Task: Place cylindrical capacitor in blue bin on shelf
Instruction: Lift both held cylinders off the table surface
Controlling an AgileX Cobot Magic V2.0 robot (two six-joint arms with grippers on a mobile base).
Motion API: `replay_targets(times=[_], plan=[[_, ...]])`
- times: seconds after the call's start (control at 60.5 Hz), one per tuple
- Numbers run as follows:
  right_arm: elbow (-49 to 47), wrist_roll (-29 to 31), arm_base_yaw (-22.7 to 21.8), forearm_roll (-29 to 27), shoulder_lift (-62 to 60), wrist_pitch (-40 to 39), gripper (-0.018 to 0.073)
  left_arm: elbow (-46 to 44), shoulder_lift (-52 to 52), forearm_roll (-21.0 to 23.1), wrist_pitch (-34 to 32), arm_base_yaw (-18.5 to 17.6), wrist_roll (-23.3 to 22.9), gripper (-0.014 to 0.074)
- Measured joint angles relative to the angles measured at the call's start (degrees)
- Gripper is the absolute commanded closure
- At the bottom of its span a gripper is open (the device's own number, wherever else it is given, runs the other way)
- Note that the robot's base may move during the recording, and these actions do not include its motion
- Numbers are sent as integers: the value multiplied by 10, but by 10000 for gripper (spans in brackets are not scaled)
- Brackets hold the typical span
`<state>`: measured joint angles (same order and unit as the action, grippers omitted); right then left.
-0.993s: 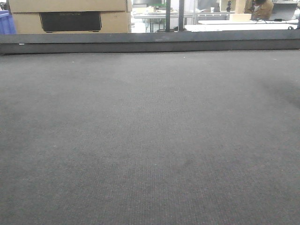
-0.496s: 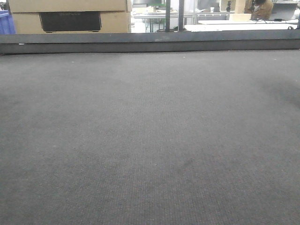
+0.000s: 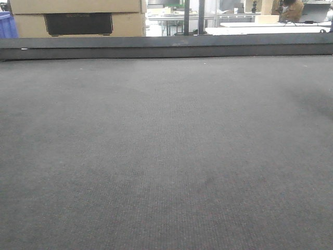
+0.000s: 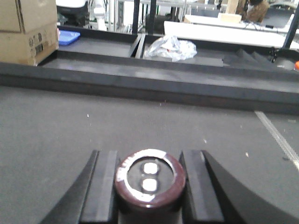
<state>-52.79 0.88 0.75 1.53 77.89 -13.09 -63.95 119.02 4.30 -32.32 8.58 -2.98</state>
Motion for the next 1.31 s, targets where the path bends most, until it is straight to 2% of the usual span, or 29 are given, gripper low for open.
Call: replay_targets(times=[0.116, 0.331, 0.513, 0.744, 0.926, 1.042, 1.307], plan=[[1, 0, 0, 0, -3, 46, 708, 0, -18, -3, 37, 0, 0, 706], [-9, 0, 0, 0, -14, 161, 708, 0, -118, -35, 179, -12, 0, 706], [-27, 0, 0, -1, -26, 222, 708, 0, -237, -77, 315, -55, 0, 706], [-21, 0, 0, -18, -65, 272, 708, -1, -364, -86, 481, -125, 0, 707], [32, 0, 0, -26, -118, 281, 708, 4, -449, -79, 605, -139, 0, 707], [85, 0, 2, -27, -154, 286, 708, 33, -504, -61, 650, -139, 0, 707], [158, 0, 12, -27, -253, 331, 708, 139, -629, -51, 669, -139, 0, 707]])
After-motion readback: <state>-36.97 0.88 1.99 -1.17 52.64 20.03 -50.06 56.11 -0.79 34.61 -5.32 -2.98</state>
